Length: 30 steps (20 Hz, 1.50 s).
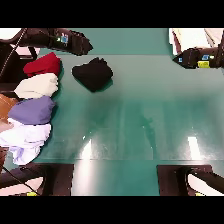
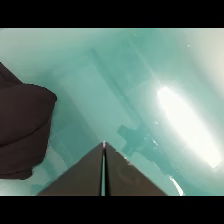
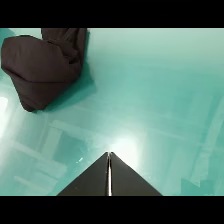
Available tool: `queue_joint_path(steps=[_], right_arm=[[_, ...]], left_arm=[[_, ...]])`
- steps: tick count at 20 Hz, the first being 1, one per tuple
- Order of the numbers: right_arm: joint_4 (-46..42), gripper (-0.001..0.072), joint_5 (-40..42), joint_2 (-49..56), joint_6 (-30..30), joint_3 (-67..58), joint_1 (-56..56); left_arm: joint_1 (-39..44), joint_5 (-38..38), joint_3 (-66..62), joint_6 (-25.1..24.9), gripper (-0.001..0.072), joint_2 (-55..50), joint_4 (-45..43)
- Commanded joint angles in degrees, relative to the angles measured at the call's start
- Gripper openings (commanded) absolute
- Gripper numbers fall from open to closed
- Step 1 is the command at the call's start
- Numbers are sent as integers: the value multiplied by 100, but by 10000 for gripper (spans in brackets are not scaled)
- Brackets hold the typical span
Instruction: Fold the shirts.
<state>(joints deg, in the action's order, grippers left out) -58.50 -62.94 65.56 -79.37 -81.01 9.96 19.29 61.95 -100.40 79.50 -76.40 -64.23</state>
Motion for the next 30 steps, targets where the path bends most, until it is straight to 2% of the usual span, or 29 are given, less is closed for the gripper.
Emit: queue_joint_path(steps=[1, 12, 15, 16, 17, 18, 20, 21, 27, 28, 30], right_arm=[[2, 16, -2, 4, 0, -2, 4], [2, 15, -2, 4, 0, -2, 4], [4, 16, 42, 4, 0, -2, 4], [4, 16, 129, 4, 0, -2, 9], [4, 16, 243, 4, 0, -2, 9], [4, 16, 313, 4, 0, -4, 9], [7, 16, 321, 4, -2, -2, 9], [44, 16, 297, 4, -4, -2, 9], [50, 16, 284, 4, -4, -2, 184], [55, 16, 282, 4, -4, -2, 188], [52, 16, 280, 4, -4, -2, 186]], left_arm=[[0, 0, -2, -2, 23, 4, -2], [0, -9, -2, 20, 23, 4, 22], [0, -404, -2, -52, 26, -11, -28], [-11, -595, -2, 4, 255, -46, -369], [-17, -750, -2, 313, 544, -129, -804], [-17, -855, -2, 817, 618, -273, -1473], [-61, -813, -2, 1484, 619, -691, -2527], [-146, -793, -2, 1591, 619, -975, -2605], [-588, -837, -2, 1602, 624, -2618, -2208], [-605, -896, -2, 1602, 698, -2798, -2201], [-605, -1043, -2, 1602, 720, -3071, -2194]])
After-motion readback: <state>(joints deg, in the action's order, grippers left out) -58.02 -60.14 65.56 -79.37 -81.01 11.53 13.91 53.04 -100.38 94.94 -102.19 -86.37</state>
